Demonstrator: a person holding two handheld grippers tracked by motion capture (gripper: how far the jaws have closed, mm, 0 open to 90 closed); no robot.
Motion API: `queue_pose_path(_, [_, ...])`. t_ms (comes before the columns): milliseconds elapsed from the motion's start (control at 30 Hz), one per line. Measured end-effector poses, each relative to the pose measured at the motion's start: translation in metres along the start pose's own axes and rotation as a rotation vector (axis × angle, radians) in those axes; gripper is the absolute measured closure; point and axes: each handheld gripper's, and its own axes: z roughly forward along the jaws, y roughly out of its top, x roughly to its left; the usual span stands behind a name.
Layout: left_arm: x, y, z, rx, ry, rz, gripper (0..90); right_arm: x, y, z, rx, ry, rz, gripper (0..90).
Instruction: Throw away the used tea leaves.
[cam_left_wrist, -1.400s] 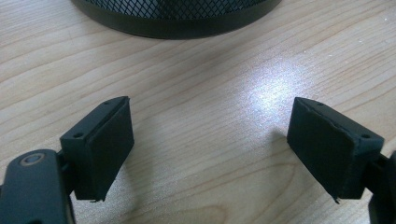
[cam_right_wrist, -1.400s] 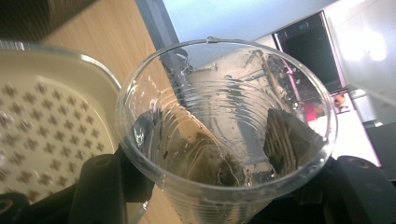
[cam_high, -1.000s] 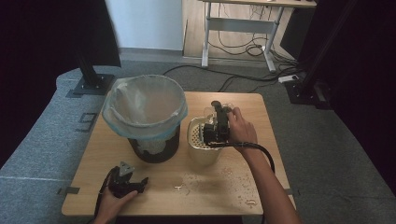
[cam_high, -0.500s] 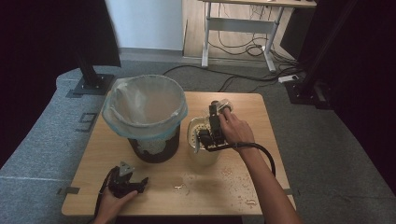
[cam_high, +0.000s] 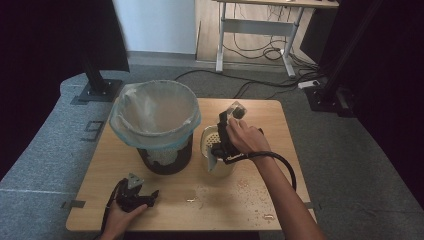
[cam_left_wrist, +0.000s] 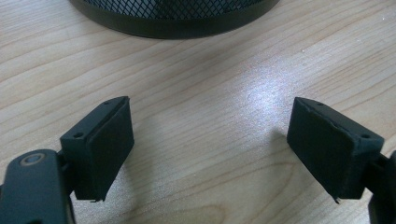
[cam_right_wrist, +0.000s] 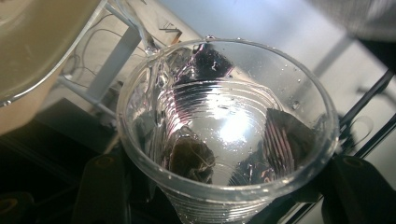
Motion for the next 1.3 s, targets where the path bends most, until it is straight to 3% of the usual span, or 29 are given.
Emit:
queue_pose_path(67, [0.000,0.000,0.000,0.000,0.000,0.000,14.2,0.001,0.004,-0.002,-0.017,-0.019,-0.084,39.7])
queue_pose_path(133, [0.000,0.000,0.000,0.001,0.000,0.001,14.2,0.001,0.001,0.000,0.006,-0.056,-0.089,39.8])
queue_pose_path(167, [0.000,0.000,0.000,0.001,0.000,0.001,14.2,-0.001,0.000,0.002,0.035,-0.063,-0.115,39.8])
queue_pose_path(233, [0.000,0.000,0.000,0.001,0.000,0.001,14.2,0.003,0.006,-0.001,0.007,-0.066,-0.206,39.8])
queue_pose_path(267, [0.000,0.000,0.000,0.001,0.000,0.001,14.2,0.004,0.008,-0.002,-0.003,-0.074,-0.221,39.8])
queue_pose_path(333, [0.000,0.000,0.000,0.001,0.000,0.002,14.2,0.002,0.008,-0.002,0.009,-0.079,-0.199,39.8])
queue_pose_path(400, [0.000,0.000,0.000,0.001,0.000,0.001,14.1,0.000,0.009,-0.002,0.016,-0.082,-0.216,40.1])
queue_pose_path(433, [0.000,0.000,0.000,0.001,-0.001,0.000,14.0,0.002,0.013,-0.003,0.009,-0.106,-0.243,40.1])
queue_pose_path(533, [0.000,0.000,0.000,0.000,0.000,0.000,14.0,0.000,0.015,-0.002,0.028,-0.117,-0.192,40.1])
queue_pose_path(633, [0.000,0.000,0.000,0.000,0.000,0.001,14.0,0.000,0.018,-0.003,0.015,-0.087,-0.202,40.1])
queue_pose_path(700, [0.000,0.000,0.000,0.001,-0.001,0.001,14.0,-0.001,0.017,-0.004,0.006,-0.047,-0.092,39.9])
queue_pose_path(767, [0.000,0.000,0.000,0.000,-0.001,0.000,14.0,-0.002,0.016,-0.006,-0.024,0.019,0.117,39.8])
queue_pose_path(800, [0.000,0.000,0.000,0.000,-0.001,0.000,14.0,-0.004,0.014,-0.007,-0.024,0.043,0.187,39.8])
queue_pose_path(833, [0.000,0.000,0.000,-0.001,-0.001,0.000,14.0,-0.006,0.012,-0.009,-0.036,0.088,0.325,39.8])
queue_pose_path(867, [0.000,0.000,0.000,-0.001,-0.001,0.000,14.0,-0.007,0.010,-0.009,-0.046,0.107,0.400,39.8])
queue_pose_path(1000, [0.000,0.000,0.000,-0.001,0.000,-0.001,14.0,-0.014,-0.005,-0.008,-0.101,0.230,0.774,39.4])
queue_pose_path(1167, [0.000,0.000,0.000,-0.001,0.000,0.000,14.0,-0.014,-0.028,-0.004,-0.201,0.411,1.312,39.2])
queue_pose_path(1233, [0.000,0.000,0.000,-0.001,0.001,0.000,14.0,-0.012,-0.034,-0.002,-0.239,0.458,1.451,39.2])
queue_pose_path(1300, [0.000,0.000,0.000,-0.001,0.001,-0.001,14.0,-0.010,-0.042,0.000,-0.278,0.523,1.634,39.2])
